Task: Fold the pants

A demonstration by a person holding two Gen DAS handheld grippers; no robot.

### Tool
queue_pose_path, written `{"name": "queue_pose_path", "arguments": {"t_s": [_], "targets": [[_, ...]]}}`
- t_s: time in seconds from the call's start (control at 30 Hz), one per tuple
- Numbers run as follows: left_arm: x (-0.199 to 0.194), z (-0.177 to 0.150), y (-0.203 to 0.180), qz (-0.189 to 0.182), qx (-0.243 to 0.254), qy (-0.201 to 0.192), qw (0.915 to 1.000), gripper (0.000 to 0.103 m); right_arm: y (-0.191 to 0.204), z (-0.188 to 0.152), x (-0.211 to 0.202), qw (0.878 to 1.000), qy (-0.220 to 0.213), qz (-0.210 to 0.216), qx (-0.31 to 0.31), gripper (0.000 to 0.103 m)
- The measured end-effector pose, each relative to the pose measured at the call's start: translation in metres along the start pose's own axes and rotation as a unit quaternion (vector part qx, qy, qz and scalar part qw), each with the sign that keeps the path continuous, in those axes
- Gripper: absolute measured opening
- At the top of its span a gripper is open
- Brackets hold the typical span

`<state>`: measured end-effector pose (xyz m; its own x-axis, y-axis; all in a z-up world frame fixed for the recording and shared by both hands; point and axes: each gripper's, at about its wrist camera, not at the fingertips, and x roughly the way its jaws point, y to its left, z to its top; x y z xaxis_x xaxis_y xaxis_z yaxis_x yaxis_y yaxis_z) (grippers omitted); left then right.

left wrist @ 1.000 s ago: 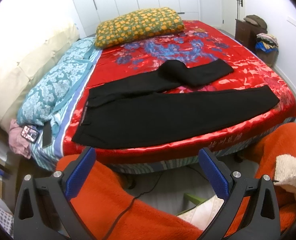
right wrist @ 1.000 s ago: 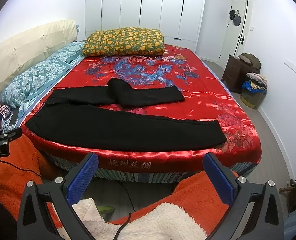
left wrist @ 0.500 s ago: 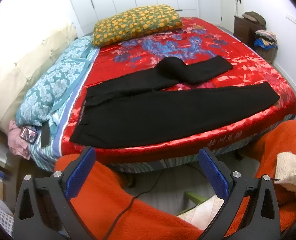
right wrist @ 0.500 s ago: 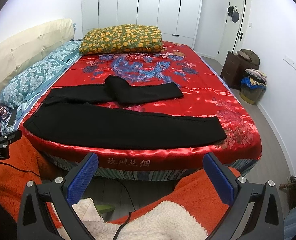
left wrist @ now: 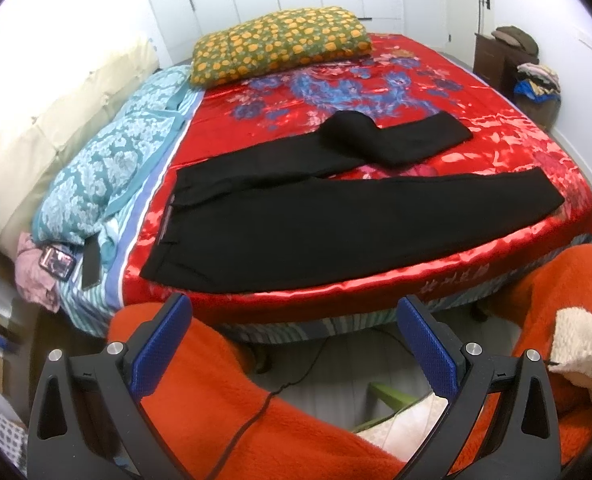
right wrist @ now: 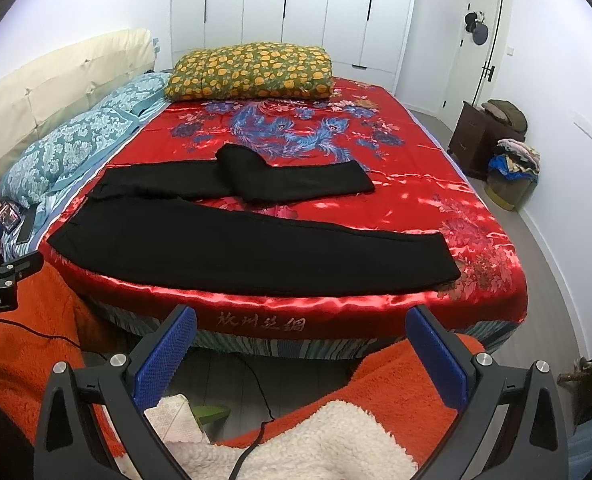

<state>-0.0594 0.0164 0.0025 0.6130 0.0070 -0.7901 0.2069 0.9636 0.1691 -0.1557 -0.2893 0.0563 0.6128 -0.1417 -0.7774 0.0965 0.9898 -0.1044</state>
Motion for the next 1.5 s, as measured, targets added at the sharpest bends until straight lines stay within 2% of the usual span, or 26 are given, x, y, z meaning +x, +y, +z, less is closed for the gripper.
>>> {"name": "queue_pose_path", "arguments": {"t_s": [1.2, 1.3, 1.37, 1.43, 1.47, 1.5], "targets": [[0.063, 0.023, -0.004, -0.007, 0.011, 0.052, 0.9986, 0.102, 0.029, 0.020, 0.059, 0.997, 0.047, 0.035, -0.052, 0.103], [0.073, 0.036, -0.007, -0.006, 0.017, 0.037, 0.9992, 0.102, 0.031, 0.028, 0.065, 0.996, 0.027, 0.051, -0.064, 0.103], [0.081, 0.052, -0.008, -0.008, 0.013, 0.020, 0.9997, 0.102, 0.029, 0.040, 0.065, 0.996, -0.011, 0.057, -0.069, 0.103], [0.092, 0.070, -0.008, -0.008, 0.007, 0.001, 0.9999, 0.102, 0.019, 0.061, 0.072, 0.992, -0.072, 0.078, -0.067, 0.103], [0.098, 0.078, -0.007, -0.005, 0.005, -0.006, 1.0000, 0.102, 0.011, 0.070, 0.083, 0.990, -0.077, 0.097, -0.060, 0.103], [0.103, 0.084, -0.006, -0.004, 0.004, -0.009, 0.9999, 0.102, 0.003, 0.079, 0.101, 0.990, -0.064, 0.115, -0.052, 0.103]]}}
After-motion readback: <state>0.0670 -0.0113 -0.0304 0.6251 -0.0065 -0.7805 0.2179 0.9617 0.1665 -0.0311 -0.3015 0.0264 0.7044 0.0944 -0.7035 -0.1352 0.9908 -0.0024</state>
